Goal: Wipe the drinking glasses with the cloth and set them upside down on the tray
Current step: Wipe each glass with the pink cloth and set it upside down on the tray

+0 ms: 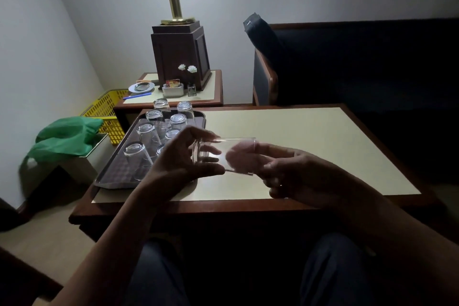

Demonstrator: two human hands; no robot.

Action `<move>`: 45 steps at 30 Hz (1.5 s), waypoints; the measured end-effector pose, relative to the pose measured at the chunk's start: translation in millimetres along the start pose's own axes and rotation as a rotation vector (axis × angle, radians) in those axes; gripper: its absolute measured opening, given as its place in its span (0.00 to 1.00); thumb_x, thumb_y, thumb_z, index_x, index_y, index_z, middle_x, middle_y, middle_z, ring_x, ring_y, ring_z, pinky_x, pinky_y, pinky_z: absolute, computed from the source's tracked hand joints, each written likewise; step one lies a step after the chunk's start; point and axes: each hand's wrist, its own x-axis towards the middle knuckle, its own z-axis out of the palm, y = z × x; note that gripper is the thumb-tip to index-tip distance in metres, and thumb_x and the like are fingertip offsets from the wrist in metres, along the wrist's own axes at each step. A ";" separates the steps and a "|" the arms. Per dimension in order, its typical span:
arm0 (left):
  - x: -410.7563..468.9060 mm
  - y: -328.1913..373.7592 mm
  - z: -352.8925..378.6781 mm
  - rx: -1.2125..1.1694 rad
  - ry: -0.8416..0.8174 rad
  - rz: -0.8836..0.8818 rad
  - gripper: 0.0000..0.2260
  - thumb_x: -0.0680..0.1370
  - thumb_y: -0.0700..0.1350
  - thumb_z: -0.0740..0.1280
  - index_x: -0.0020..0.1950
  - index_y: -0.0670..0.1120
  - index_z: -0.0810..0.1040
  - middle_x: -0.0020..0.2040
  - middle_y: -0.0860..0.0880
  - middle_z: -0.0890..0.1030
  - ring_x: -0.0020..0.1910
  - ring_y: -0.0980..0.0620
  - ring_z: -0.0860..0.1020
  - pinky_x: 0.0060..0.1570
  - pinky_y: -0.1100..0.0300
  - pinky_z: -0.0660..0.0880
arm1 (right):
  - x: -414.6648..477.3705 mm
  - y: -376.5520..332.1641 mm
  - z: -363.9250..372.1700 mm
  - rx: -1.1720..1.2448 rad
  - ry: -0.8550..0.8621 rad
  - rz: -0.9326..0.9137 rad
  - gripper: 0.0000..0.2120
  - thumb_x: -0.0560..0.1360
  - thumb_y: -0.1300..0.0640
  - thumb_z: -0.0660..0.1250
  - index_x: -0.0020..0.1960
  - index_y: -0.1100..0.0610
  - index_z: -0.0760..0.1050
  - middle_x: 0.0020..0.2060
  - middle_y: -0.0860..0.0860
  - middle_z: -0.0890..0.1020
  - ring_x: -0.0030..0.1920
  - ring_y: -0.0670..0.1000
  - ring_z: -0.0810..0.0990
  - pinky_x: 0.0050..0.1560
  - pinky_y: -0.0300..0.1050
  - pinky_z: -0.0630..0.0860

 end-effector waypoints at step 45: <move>1.2 13.6 14.4 0.643 0.061 0.519 0.31 0.69 0.51 0.82 0.69 0.51 0.77 0.66 0.53 0.76 0.63 0.63 0.73 0.62 0.74 0.68 | 28.2 10.9 -20.1 -0.212 0.392 -0.069 0.07 0.79 0.57 0.71 0.54 0.59 0.86 0.50 0.57 0.88 0.50 0.57 0.88 0.52 0.52 0.86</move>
